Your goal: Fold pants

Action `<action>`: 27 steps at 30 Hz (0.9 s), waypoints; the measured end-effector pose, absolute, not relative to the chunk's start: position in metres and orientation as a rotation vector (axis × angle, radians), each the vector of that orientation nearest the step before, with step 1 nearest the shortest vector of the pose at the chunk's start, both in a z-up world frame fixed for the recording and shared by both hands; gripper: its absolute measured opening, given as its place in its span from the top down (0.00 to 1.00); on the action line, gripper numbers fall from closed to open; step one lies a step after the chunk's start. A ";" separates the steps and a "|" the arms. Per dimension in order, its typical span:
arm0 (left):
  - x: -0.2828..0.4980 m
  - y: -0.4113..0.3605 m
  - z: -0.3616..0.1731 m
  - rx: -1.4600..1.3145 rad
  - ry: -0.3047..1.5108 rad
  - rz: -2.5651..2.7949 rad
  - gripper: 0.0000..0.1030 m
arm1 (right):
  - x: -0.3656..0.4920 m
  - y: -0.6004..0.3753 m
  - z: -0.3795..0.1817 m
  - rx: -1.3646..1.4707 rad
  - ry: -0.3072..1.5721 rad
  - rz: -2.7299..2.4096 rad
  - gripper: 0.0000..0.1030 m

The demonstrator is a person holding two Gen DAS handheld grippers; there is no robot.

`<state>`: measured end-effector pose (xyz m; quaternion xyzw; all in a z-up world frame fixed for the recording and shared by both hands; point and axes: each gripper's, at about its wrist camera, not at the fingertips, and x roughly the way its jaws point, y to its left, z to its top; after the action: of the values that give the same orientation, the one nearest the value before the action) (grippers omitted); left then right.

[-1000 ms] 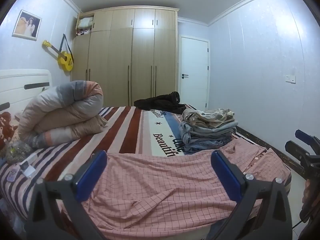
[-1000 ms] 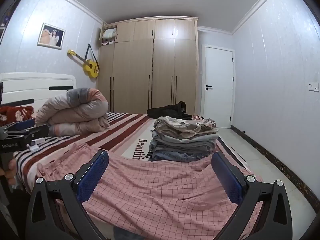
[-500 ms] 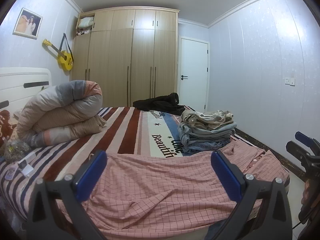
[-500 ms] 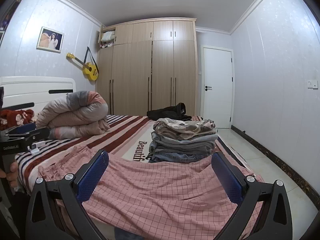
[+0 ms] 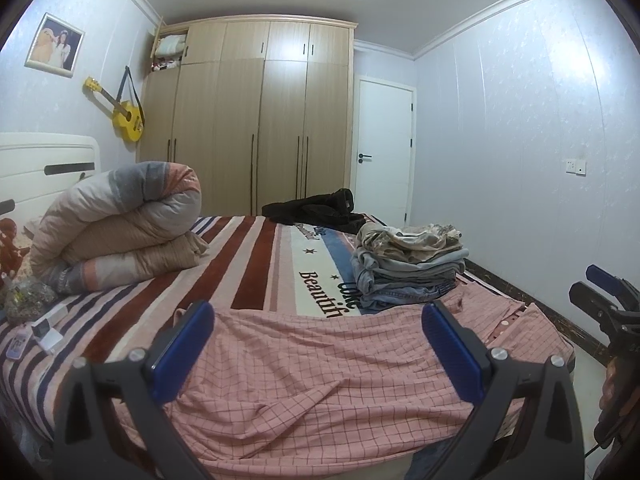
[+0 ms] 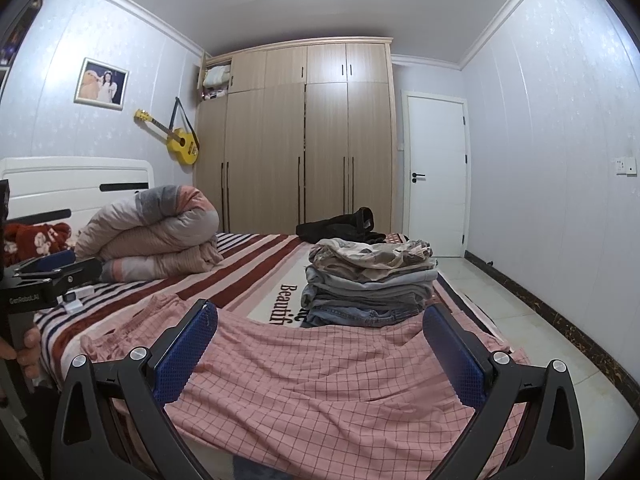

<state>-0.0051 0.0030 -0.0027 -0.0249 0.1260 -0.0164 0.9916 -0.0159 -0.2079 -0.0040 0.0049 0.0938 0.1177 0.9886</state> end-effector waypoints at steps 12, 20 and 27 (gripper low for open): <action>-0.006 0.001 -0.003 -0.035 0.247 -0.012 0.01 | -0.017 -0.208 -0.004 0.012 0.185 0.239 0.01; -0.007 0.000 -0.003 -0.034 0.250 -0.014 0.01 | -0.016 -0.208 -0.004 0.011 0.186 0.240 0.01; -0.005 0.002 -0.004 -0.028 0.252 -0.007 0.01 | -0.017 -0.208 -0.003 0.010 0.186 0.240 0.01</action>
<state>-0.0048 0.0021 -0.0039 -0.0138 0.1258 -0.0033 0.9920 -0.0166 -0.2080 -0.0031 0.0052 0.0926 0.1195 0.9885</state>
